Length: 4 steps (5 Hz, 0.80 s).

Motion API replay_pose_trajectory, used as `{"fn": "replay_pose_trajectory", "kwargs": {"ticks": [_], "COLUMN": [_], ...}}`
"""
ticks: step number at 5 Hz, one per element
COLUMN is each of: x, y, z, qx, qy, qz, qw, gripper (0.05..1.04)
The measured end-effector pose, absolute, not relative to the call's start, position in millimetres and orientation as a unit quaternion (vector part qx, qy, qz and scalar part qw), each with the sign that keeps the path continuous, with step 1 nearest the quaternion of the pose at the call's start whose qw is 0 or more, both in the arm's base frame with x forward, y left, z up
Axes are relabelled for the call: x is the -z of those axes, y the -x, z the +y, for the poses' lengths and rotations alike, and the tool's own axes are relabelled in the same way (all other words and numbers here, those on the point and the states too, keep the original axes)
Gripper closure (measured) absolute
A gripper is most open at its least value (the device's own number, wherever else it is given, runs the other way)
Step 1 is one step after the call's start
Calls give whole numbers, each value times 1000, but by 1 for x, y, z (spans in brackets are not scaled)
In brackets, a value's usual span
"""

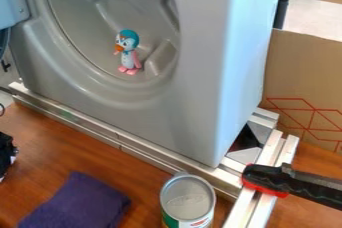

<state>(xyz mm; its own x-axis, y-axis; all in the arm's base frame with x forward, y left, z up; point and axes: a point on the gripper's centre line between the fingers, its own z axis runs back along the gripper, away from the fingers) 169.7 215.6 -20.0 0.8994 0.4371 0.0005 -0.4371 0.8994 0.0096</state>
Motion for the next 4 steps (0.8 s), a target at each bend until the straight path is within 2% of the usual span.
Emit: {"fn": "replay_pose_trajectory", "kwargs": {"ticks": [1,2,3,4], "x": [27,30,9,-9], "y": [-169,-160,-158,-152], "z": [214,201,194,182], "qx": [-217,-210,-206,-204], "qy": [-11,4,-7,-10], "qz": [14,34,-2,-21], "qw": [976,977,978,979], "gripper": [362,138,77,81]}}
